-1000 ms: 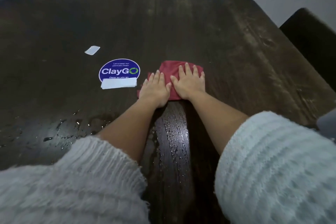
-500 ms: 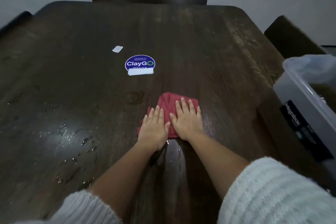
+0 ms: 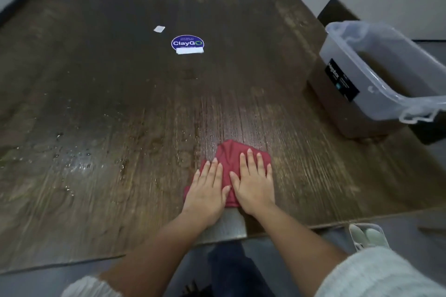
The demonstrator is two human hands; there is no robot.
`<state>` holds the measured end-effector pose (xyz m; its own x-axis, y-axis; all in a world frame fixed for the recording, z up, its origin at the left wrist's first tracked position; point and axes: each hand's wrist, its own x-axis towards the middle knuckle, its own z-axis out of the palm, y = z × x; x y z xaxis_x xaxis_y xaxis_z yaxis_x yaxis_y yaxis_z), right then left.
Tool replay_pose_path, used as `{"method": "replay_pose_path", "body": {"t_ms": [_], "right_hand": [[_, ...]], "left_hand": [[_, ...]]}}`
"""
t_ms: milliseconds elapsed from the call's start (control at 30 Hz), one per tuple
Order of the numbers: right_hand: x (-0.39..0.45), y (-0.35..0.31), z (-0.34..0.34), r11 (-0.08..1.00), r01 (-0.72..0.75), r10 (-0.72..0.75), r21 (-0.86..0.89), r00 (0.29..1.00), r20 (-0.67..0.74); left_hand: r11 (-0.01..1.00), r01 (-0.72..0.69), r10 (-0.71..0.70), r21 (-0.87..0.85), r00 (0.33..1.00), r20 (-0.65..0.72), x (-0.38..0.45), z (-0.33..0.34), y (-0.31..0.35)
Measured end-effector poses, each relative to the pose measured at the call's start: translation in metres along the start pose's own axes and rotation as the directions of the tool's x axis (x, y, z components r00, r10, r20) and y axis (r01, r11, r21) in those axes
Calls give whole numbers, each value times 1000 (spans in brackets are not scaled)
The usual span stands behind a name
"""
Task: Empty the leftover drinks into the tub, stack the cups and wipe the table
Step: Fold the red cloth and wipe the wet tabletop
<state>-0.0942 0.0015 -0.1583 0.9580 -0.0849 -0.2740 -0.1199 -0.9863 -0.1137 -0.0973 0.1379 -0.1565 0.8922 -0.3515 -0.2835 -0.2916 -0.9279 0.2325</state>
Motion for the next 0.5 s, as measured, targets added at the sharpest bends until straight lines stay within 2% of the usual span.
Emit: {"method": "replay_pose_path", "body": {"t_ms": [133,267,400,500], "right_hand": [[-30,-4,5,999,-31,31,-11,998,45],[-19,-9,-4,999,-49,48,20,998,50],[-22,-8,4,1000,-29,29,8,999,-31],[-24,2,9,998,-55,55,17,998,-29]], "left_hand": [[999,-30,30,-21,999,29,-25,2,3],[994,-62,60,-91,998,-24,-12,-5,-1],[996,-85,84,-29,995,-47,-9,8,-5],[995,-97,97,5,994,-54,-7,13,4]]}}
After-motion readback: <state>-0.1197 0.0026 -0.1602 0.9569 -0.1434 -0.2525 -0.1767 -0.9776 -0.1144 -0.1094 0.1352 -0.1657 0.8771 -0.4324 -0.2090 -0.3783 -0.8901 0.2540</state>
